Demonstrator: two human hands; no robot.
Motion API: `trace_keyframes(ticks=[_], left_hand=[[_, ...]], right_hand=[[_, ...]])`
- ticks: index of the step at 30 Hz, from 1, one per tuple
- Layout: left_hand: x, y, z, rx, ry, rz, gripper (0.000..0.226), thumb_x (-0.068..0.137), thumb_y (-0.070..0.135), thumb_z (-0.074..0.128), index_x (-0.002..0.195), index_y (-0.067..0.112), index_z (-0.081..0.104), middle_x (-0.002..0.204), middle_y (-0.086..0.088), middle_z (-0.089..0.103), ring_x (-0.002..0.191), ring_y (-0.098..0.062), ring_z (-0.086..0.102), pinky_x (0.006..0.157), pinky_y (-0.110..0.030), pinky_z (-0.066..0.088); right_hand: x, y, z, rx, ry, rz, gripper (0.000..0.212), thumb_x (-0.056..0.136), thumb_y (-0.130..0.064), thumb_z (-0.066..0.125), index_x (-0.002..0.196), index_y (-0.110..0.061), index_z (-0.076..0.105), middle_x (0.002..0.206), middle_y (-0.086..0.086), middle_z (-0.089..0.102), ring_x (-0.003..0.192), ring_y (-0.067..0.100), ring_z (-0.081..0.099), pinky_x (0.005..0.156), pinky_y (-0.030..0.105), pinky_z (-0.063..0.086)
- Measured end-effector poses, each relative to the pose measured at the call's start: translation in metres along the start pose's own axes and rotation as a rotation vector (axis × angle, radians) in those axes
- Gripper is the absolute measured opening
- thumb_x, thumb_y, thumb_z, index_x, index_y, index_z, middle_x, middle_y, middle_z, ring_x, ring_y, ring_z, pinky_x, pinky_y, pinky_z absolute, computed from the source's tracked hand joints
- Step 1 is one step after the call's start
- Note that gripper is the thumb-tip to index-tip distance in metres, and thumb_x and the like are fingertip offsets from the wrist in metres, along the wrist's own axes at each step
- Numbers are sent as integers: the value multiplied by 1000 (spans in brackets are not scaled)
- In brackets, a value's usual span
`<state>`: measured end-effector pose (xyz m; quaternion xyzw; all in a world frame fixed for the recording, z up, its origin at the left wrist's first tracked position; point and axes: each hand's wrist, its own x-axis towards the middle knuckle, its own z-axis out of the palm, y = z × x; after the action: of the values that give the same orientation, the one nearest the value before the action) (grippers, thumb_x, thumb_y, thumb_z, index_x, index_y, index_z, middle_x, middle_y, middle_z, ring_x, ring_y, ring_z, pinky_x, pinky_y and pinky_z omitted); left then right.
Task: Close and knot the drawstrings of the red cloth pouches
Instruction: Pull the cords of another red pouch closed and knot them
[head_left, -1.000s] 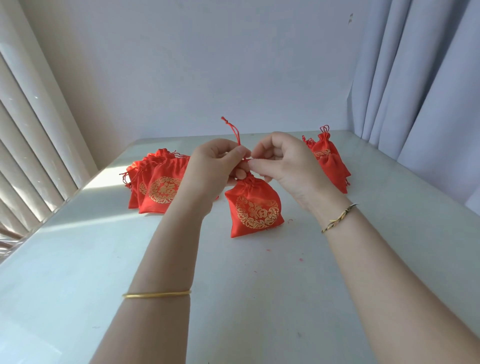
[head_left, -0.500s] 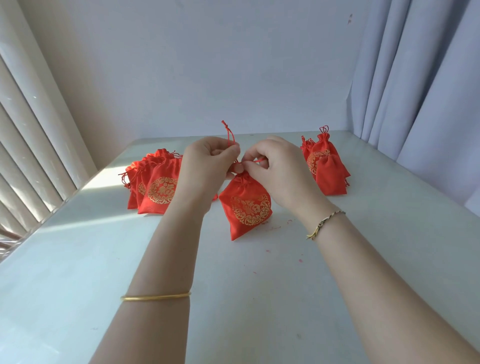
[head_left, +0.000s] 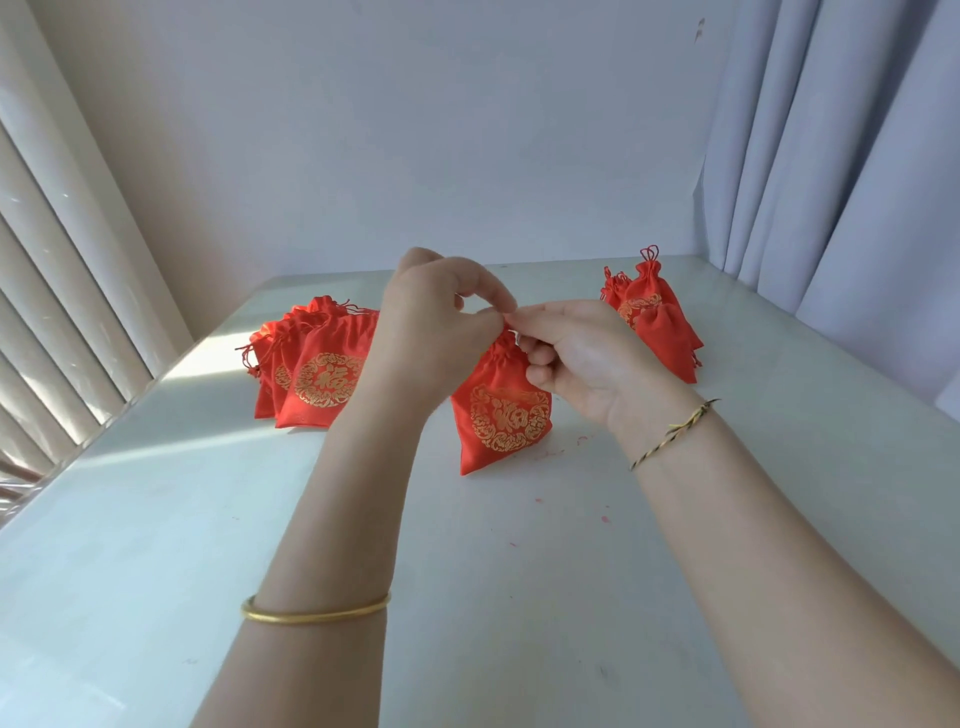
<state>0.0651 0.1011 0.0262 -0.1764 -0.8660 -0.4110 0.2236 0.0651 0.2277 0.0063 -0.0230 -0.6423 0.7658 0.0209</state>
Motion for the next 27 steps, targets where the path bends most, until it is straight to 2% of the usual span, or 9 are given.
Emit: trace_keyframes(ticks=[5, 8, 11, 14, 18, 21, 22, 25, 27], left_hand=[[-1, -3, 4, 74, 7, 24, 9, 79, 22, 70, 86, 26, 69, 100, 4, 44, 95, -12, 49, 83, -21, 38], [0, -5, 4, 108, 1, 16, 10, 79, 23, 70, 89, 26, 70, 101, 2, 46, 98, -17, 50, 85, -25, 40], [1, -7, 6, 121, -3, 15, 10, 79, 24, 71, 88, 26, 70, 98, 2, 46, 93, -15, 50, 79, -23, 39], [2, -10, 7, 149, -9, 43, 7, 79, 23, 70, 85, 23, 68, 86, 5, 47, 76, -8, 48, 64, -14, 35], [3, -13, 8, 138, 0, 52, 6, 83, 18, 64, 80, 13, 62, 78, 2, 54, 66, -9, 46, 55, -15, 31], [3, -12, 5, 17, -32, -32, 7, 90, 13, 53, 84, 11, 54, 69, 4, 51, 60, -11, 43, 49, -12, 32], [2, -12, 3, -35, -60, -88, 8, 91, 13, 50, 84, 10, 52, 66, 4, 48, 55, -10, 40, 46, -12, 31], [3, -12, -1, -215, -163, -267, 14, 93, 13, 47, 79, 12, 50, 62, 2, 43, 53, -13, 36, 56, -26, 33], [2, -11, -2, -322, -232, -358, 21, 93, 11, 47, 72, 13, 49, 62, 0, 41, 53, -14, 34, 56, -28, 31]], right_hand=[[1, -2, -2, 54, 21, 47, 19, 86, -7, 62, 68, -6, 57, 56, 3, 44, 45, 8, 36, 41, 18, 33], [1, -3, -4, 69, 9, 57, 17, 86, -6, 62, 69, -6, 58, 57, 3, 45, 46, 8, 37, 42, 18, 35], [0, -3, -5, 114, -26, 73, 14, 86, -5, 61, 72, -6, 59, 59, 3, 44, 48, 9, 37, 39, 17, 38], [0, -2, -5, 118, -63, 72, 11, 86, -3, 60, 75, -6, 61, 60, 3, 42, 50, 9, 36, 38, 17, 39], [3, -1, -11, 40, -69, 11, 5, 84, -3, 62, 80, -6, 62, 61, 1, 42, 53, 9, 36, 45, 17, 40], [6, 0, -19, -205, 41, -119, 8, 83, -3, 64, 77, -8, 64, 58, 0, 44, 49, 7, 39, 48, 17, 42], [6, 1, -21, -226, 64, -146, 9, 83, -3, 65, 76, -8, 63, 58, 0, 44, 48, 6, 39, 48, 18, 42], [10, 2, -24, -191, 110, -167, 13, 82, -2, 65, 72, -10, 63, 58, 0, 46, 48, 8, 39, 51, 21, 40], [12, 4, -24, -219, 154, -175, 15, 82, -4, 66, 69, -12, 63, 60, 0, 49, 49, 10, 40, 54, 23, 40]])
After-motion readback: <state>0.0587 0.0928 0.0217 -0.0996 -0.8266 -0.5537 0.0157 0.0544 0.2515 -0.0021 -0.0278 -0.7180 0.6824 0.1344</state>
